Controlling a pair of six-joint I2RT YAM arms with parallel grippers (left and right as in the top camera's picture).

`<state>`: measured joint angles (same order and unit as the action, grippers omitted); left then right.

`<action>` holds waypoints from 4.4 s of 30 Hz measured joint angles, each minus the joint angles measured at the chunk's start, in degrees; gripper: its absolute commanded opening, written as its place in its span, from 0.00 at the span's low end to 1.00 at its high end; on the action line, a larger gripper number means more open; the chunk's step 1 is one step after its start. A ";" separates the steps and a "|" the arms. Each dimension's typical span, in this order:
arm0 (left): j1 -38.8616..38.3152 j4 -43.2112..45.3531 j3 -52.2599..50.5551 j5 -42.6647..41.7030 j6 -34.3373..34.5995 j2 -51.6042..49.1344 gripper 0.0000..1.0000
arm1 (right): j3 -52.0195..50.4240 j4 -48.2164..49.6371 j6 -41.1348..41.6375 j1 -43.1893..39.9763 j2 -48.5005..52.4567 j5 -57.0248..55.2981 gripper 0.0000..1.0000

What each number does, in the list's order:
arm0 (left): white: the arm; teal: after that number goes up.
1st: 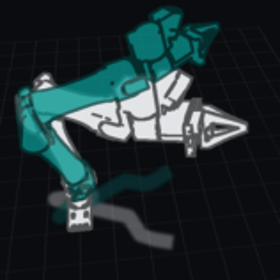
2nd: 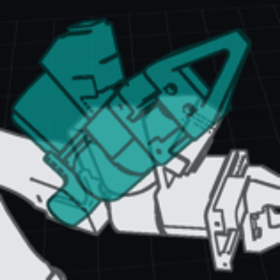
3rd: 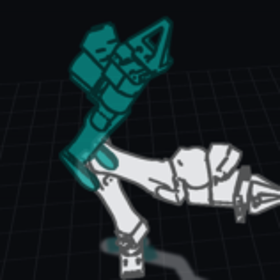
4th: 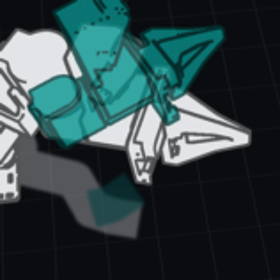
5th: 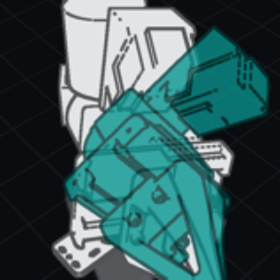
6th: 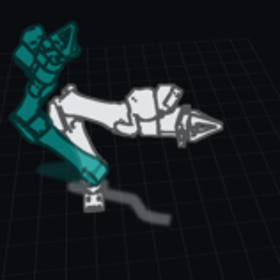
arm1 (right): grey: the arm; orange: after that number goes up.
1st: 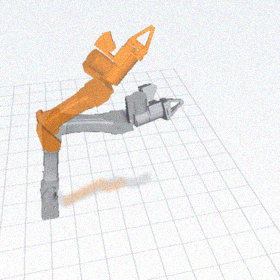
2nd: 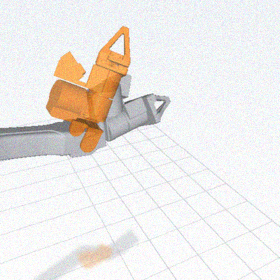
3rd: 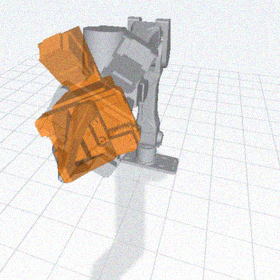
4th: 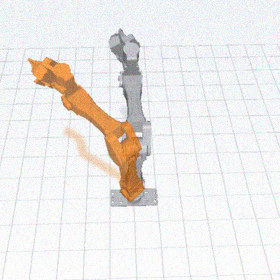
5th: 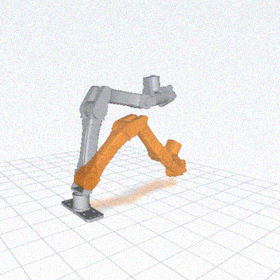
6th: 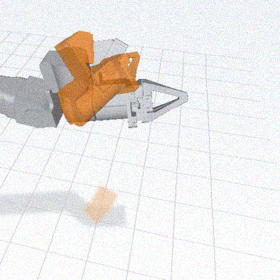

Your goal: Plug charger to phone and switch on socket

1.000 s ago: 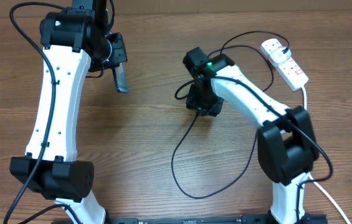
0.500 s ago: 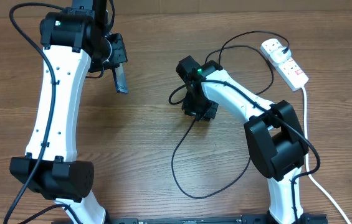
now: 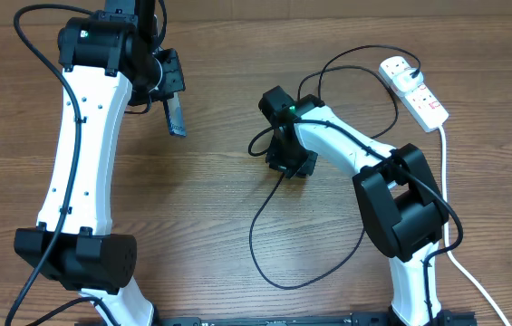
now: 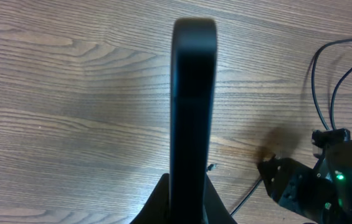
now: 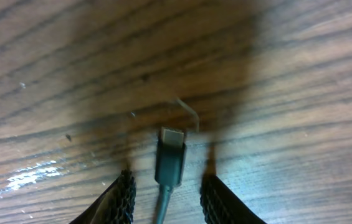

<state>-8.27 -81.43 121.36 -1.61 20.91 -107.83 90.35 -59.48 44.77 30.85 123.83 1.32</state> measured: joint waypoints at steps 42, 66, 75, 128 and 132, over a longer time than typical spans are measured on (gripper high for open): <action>0.98 11.08 -0.02 -18.84 0.15 0.00 0.04 | 4.70 -5.46 -12.35 -1.57 -15.39 17.27 0.04; 9.42 10.67 -0.04 -52.28 -5.62 0.00 0.04 | 5.25 -3.34 -33.81 -1.40 -24.52 44.70 0.04; 5.25 8.55 -0.04 -50.36 -9.57 0.00 0.04 | 5.25 -0.72 -30.77 2.56 -25.44 39.34 0.04; 2.67 5.66 -0.04 -50.69 -13.25 0.00 0.04 | 11.23 -2.73 -23.87 3.74 -26.16 32.70 0.04; 2.67 5.75 -0.04 -51.41 -13.86 0.00 0.04 | 11.23 -3.02 -23.82 3.74 -26.16 32.72 0.04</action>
<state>-5.61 -75.68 121.32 -53.01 7.05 -107.83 101.58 -62.50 20.95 34.59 97.67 34.04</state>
